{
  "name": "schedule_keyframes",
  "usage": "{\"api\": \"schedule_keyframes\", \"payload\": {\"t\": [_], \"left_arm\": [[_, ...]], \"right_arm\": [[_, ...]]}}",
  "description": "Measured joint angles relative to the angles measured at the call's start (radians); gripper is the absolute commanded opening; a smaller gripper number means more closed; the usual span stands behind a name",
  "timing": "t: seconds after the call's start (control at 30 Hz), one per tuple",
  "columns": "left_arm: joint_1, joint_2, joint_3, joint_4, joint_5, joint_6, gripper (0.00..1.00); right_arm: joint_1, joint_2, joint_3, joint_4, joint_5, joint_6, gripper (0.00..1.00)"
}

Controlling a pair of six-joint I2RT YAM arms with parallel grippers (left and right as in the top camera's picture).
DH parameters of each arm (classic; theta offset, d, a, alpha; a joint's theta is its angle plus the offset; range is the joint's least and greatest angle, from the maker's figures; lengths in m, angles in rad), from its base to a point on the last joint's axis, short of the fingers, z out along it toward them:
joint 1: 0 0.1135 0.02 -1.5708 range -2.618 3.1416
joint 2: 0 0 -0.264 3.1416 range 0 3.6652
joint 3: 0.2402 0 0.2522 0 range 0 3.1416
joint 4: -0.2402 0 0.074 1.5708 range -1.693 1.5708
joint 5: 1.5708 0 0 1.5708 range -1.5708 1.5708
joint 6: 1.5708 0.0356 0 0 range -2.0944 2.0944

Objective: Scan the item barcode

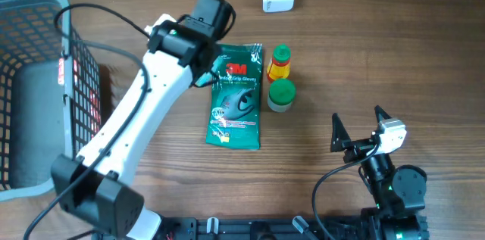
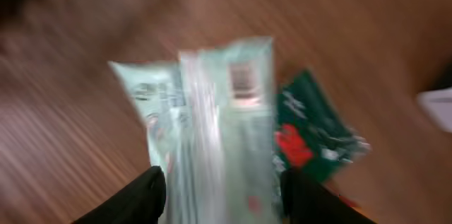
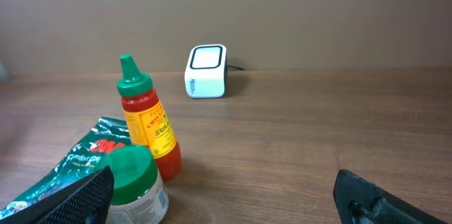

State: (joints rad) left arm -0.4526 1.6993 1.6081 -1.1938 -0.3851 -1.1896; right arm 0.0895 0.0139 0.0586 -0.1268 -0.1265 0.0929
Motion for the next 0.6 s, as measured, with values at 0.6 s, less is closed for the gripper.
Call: {"api": "schedule_keyframes", "payload": {"t": [0.6], "left_arm": [[0.001,0.069,-0.264,0.233,-0.089,0.205,0.53]], "right_arm": [[0.000,0.000,0.000,0.000,0.000,0.000,1.00]]}}
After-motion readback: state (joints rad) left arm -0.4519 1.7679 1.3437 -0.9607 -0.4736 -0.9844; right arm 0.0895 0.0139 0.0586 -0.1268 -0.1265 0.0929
